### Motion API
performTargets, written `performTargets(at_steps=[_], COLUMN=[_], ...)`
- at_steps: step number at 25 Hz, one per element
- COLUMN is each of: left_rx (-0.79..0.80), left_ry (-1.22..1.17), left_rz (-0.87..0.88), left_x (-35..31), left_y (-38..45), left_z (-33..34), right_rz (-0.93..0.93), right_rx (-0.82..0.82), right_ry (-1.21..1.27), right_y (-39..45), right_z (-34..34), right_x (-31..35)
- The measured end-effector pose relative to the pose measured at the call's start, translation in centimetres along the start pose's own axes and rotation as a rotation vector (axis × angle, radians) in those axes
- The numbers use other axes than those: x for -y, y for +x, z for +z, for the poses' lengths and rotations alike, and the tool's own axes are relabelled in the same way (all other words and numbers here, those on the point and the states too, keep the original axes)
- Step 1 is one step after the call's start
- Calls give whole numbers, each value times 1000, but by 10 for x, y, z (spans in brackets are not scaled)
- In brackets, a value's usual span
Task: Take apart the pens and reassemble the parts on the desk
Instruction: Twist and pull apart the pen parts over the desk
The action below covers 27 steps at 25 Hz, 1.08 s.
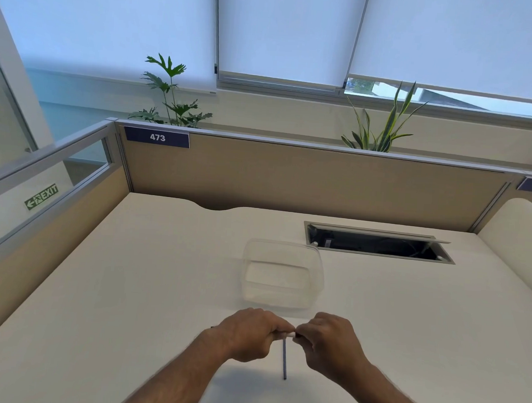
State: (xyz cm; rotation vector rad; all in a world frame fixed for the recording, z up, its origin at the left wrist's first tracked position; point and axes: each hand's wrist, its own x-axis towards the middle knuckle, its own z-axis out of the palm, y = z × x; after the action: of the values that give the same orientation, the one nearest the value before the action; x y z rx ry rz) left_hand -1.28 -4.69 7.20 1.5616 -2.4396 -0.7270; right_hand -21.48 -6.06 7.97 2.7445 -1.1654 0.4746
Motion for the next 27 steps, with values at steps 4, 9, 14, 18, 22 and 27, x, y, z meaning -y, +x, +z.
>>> performTargets(at_steps=[4,9,14,18,22,27], left_rx=[15,-14,-90,-98,-101,-166], left_ry=[-37,17,124,160,151,116], left_rz=[1,-12,-40,-47,-53,-52], left_x=[0,1,2,3,3,7], left_y=[-1,0,2,2,1,-2], left_z=[-1,2,3,2,3,3], right_rz=[-15,128,158,112,155,376], right_rx=[-1,54,420,452,381,132], right_ry=[40,91,220,176,133,282], right_y=[-1,1,9,13,15,7], right_z=[-2,-7,-15,-16,-13,-9], right_x=[-2,0,-4,-5,-10,-14])
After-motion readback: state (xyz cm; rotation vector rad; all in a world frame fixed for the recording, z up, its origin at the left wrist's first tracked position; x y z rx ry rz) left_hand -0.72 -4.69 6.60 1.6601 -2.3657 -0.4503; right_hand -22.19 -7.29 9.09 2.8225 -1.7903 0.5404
